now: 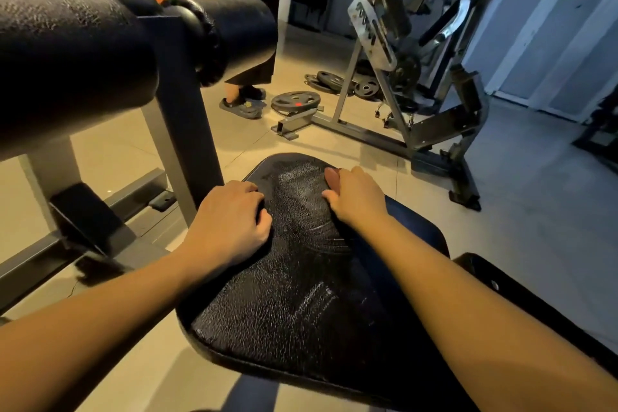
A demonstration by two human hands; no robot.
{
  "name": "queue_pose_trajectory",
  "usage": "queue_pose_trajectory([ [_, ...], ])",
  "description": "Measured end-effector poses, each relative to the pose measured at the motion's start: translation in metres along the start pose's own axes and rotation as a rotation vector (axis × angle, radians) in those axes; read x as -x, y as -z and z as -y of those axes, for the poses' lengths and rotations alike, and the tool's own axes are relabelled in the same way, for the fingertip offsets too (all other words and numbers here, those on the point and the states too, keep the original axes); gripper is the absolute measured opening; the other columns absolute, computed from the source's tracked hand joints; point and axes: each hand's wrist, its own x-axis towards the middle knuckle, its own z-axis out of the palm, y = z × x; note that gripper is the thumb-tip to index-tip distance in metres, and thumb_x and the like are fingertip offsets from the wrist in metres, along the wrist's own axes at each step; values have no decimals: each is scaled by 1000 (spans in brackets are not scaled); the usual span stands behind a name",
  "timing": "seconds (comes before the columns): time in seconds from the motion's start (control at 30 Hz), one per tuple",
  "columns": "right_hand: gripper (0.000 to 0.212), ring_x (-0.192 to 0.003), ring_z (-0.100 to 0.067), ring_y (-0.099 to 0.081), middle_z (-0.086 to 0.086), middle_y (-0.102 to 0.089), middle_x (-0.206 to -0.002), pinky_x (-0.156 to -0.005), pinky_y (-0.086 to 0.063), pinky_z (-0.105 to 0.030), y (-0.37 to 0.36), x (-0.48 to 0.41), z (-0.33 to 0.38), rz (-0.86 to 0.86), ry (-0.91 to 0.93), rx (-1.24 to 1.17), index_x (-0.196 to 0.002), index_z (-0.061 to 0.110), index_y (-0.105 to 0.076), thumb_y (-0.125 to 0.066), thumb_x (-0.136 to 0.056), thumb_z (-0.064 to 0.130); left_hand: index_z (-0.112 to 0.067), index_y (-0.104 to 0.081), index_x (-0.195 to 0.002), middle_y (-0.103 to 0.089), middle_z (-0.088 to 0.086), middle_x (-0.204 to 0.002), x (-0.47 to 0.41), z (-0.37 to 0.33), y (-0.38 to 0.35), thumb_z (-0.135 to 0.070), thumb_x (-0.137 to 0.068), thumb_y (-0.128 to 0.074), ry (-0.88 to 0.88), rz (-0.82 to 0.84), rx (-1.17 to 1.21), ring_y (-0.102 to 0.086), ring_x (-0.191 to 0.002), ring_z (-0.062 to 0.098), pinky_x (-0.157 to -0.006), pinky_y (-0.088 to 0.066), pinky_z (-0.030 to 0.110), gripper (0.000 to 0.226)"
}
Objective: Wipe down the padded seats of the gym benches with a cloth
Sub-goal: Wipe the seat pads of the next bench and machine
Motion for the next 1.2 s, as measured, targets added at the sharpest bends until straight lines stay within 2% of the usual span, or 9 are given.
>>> queue_pose_trajectory([
  [0.13, 23, -108, -38, -60, -16, -62, -118, -74, -38, -35, 7, -1, 0, 1, -74, -59, -117, 7, -59, -58, -97, 19, -20, -66, -79, -65, -4, -91, 1, -1, 1, -40, -89, -40, -6, -7, -11, -58, -85, 20, -77, -52, 39, 34],
  [0.27, 13, -102, -37, -62, -14, -68, -110, -76, -44, -38, 23, 50, 6, 46, 0, -129, -106, 14, -61, -58, -94, 20, -20, -67, -80, -65, -2, -91, 2, -1, 4, -39, -89, -41, -9, 2, -2, -59, -85, 20, -78, -53, 40, 34],
  [0.6, 36, -102, -24, -66, -4, -73, -110, -89, -55, -37, 30, 207, 29, 25, 550, -244, -112, 21, -64, -65, -80, 4, -12, -76, -98, -71, 2, -111, 8, -2, 18, -39, -85, -44, 35, 45, 92, -65, -101, 28, -88, -55, 45, 43],
  [0.8, 39, -116, -29, -63, -2, -69, -127, -95, -48, -38, 30, 175, -19, 37, -63, -34, -125, 27, -64, -52, -92, 12, -16, -75, -94, -71, -1, -107, 11, -5, 20, -41, -86, -41, 30, 35, 90, -64, -92, 24, -85, -56, 43, 43],
  [0.9, 41, -119, -21, -62, 7, -67, -131, -104, -49, -34, 23, 196, 38, -54, 116, -290, -126, 32, -66, -57, -88, 21, -19, -73, -87, -69, -2, -98, 10, -7, 17, -40, -88, -44, 28, 22, 48, -62, -83, 22, -78, -57, 41, 37],
  [1.0, 25, -99, -24, -65, 1, -69, -107, -85, -56, -38, 15, 205, 65, -103, 336, -217, -112, 24, -64, -58, -94, 40, -16, -75, -97, -71, 0, -107, 8, -6, 17, -35, -90, -51, 17, 17, 59, -64, -95, 26, -83, -56, 43, 32],
  [1.07, 12, -84, -25, -67, 0, -70, -91, -69, -58, -35, 13, 199, 50, -168, 390, -174, -95, 21, -65, -71, -88, 29, -14, -76, -104, -70, 2, -114, 9, -6, 19, -32, -92, -54, 6, 27, 83, -63, -103, 27, -87, -55, 43, 31],
  [1.13, 25, -74, -28, -70, -1, -71, -83, -59, -56, -33, 15, 190, 18, -155, 322, -118, -93, 25, -64, -83, -78, 18, -13, -75, -109, -70, 3, -118, 8, -5, 20, -32, -94, -55, -2, 31, 91, -63, -107, 27, -90, -54, 43, 31],
  [1.2, 23, -88, -30, -71, -4, -74, -99, -73, -59, -39, 15, 169, -27, -52, 81, -4, -111, 28, -63, -71, -90, 20, -14, -75, -113, -69, 3, -122, 7, -5, 19, -31, -95, -56, -13, 32, 105, -62, -110, 27, -92, -52, 42, 32],
])
